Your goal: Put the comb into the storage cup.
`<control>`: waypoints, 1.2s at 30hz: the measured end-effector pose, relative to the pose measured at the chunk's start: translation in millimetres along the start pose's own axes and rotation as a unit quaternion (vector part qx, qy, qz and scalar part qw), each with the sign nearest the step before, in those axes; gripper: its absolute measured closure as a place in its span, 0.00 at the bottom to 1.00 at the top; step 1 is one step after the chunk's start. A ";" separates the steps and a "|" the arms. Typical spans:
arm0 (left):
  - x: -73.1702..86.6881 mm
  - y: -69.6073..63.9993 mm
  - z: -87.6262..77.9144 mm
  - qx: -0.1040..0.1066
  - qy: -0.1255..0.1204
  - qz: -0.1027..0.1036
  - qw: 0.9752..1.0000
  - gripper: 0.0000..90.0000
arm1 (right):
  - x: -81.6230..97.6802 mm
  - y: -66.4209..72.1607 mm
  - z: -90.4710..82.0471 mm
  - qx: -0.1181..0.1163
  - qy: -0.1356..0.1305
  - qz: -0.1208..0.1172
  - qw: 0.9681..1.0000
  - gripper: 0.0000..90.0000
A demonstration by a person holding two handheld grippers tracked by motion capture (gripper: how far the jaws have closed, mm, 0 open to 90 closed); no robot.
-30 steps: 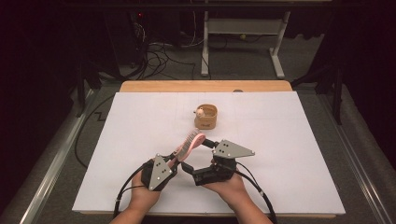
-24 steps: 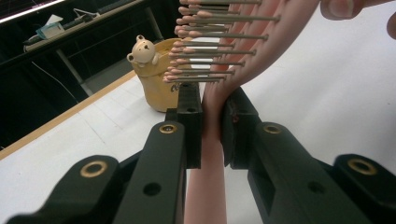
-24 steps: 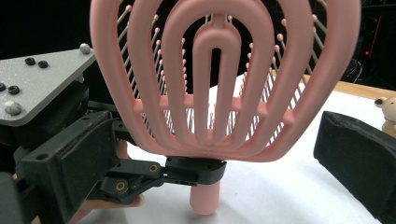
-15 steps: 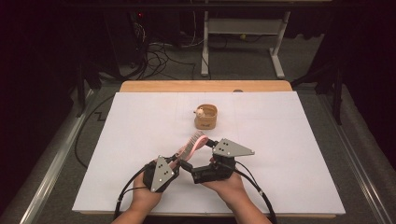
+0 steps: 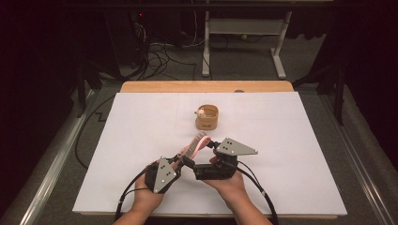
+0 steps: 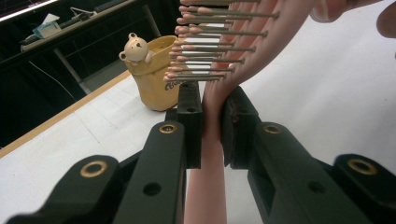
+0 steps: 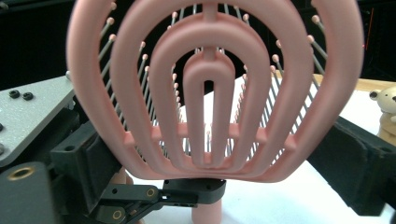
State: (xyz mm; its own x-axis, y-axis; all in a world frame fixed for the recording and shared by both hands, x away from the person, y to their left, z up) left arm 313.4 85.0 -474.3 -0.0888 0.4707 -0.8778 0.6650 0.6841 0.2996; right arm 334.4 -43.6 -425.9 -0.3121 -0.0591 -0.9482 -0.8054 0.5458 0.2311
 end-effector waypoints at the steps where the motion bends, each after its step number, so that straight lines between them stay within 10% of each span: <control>1: -0.2 0.2 -0.1 -0.001 0.000 -0.001 1.000 0.89 | 0.2 0.3 0.0 -0.001 0.000 0.000 1.000 0.13; 36: 0.5 0.8 0.6 -0.015 0.009 -0.005 1.000 0.89 | 3.1 3.0 1.2 0.003 0.001 0.009 1.000 0.20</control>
State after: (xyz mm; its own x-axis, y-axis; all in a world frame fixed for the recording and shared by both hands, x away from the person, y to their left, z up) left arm 314.3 85.4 -474.7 -0.1096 0.4733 -0.8741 0.6411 0.7057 0.3017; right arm 331.6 -41.1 -428.5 -0.3277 -0.0500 -0.9435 -0.7961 0.5524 0.2473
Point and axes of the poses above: each handheld gripper's, and its own axes: z roughly forward along the jaws, x roughly out of its underside, y roughly to its left, the point moved 6 cm from there along z, roughly forward along the jaws, and after that the axes turned 3 degrees about y, right-handed, at the moved point
